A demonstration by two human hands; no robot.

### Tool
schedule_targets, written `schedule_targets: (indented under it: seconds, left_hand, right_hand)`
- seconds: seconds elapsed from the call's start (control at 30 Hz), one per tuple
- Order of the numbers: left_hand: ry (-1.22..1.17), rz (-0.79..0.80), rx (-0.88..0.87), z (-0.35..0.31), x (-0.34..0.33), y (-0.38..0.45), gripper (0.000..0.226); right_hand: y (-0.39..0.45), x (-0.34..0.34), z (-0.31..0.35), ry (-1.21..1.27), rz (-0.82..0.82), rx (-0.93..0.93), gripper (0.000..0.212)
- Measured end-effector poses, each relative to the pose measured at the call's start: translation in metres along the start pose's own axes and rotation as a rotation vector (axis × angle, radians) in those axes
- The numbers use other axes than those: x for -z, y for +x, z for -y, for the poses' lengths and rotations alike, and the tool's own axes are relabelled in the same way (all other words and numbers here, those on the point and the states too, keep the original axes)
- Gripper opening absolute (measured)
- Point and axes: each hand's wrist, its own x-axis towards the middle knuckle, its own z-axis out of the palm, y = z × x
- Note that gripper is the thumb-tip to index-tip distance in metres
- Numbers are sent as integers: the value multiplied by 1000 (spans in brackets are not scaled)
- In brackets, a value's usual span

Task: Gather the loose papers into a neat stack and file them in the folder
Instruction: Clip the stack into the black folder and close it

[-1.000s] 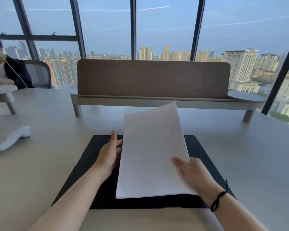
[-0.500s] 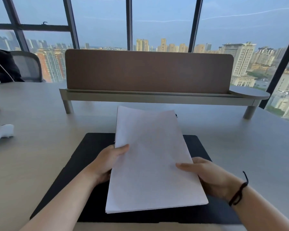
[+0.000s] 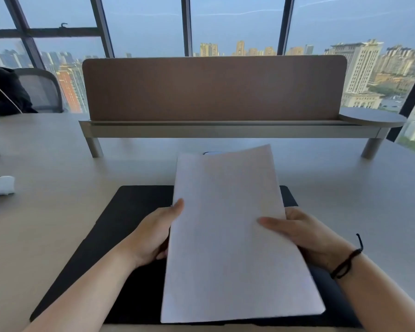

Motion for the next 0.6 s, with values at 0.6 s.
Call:
schedule_targets:
  seconds: [0.6]
  left_hand:
    - [1155,-266,-51,-10,-33,30,10]
  right_hand:
    - [-6,30,2,236,-105,-59,31]
